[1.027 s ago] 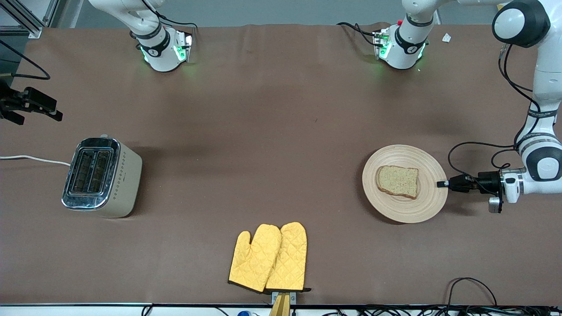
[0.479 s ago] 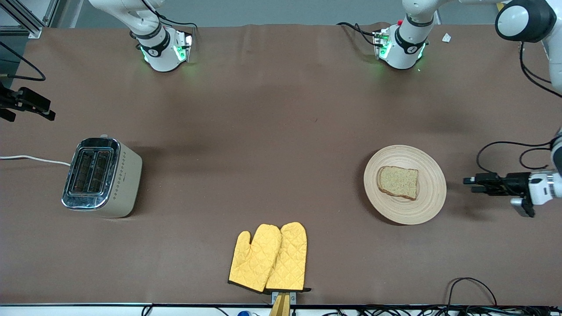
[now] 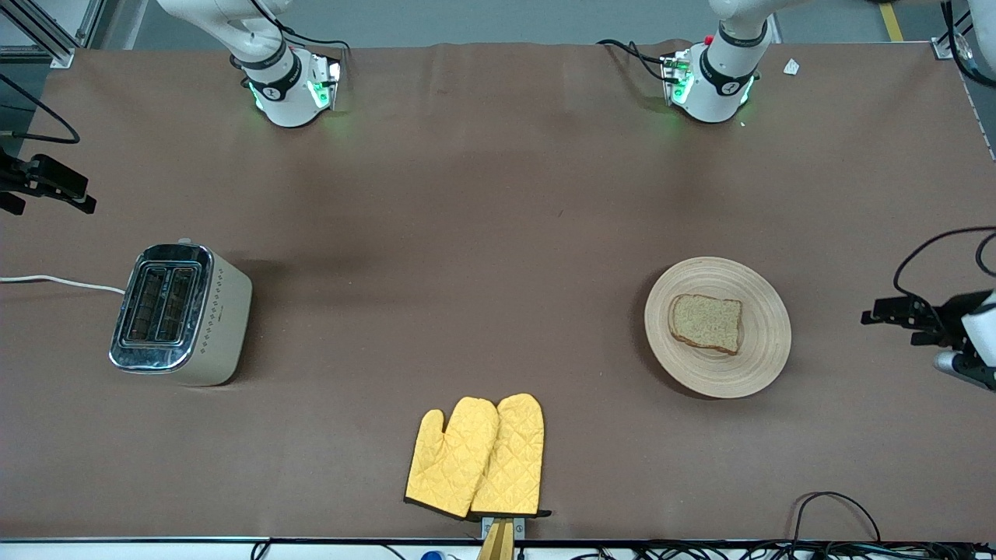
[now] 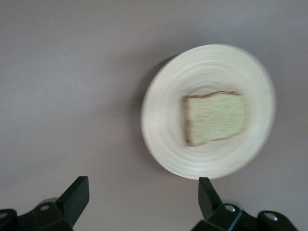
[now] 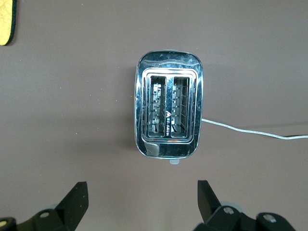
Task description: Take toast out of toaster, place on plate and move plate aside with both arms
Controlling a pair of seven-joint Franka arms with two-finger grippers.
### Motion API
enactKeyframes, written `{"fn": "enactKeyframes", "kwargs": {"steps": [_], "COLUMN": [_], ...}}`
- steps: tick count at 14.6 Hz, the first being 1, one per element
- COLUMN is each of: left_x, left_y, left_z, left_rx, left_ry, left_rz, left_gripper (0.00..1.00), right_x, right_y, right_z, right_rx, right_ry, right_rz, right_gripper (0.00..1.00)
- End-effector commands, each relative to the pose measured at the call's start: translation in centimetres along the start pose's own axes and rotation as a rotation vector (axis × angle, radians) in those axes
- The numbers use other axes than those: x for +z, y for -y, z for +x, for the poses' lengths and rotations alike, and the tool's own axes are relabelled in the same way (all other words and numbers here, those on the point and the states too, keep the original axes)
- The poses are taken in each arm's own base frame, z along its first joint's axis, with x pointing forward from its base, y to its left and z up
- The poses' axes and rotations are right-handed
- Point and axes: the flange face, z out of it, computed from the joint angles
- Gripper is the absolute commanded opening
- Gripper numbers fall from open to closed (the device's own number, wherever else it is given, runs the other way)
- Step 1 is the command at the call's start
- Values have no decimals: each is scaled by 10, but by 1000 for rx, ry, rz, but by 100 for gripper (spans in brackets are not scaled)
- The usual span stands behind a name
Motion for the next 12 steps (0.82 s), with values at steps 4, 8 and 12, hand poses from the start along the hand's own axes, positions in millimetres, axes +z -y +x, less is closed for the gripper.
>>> {"fn": "enactKeyframes", "kwargs": {"steps": [4, 8, 12], "left_x": [-85, -71, -94], "left_y": [-127, -167, -171], "left_z": [-56, -112, -98], "left_rx": [-191, -180, -157], "left_ry": [-32, -180, -149], "left_rz": [104, 191, 173], "left_gripper": [100, 100, 100], "right_x": [-4, -4, -4], "right_y": [2, 2, 2], "right_z": [-8, -8, -8], "right_rx": [13, 13, 13], "right_ry": [-4, -4, -4], "right_rz": [-16, -17, -16], "right_gripper": [100, 100, 100]}}
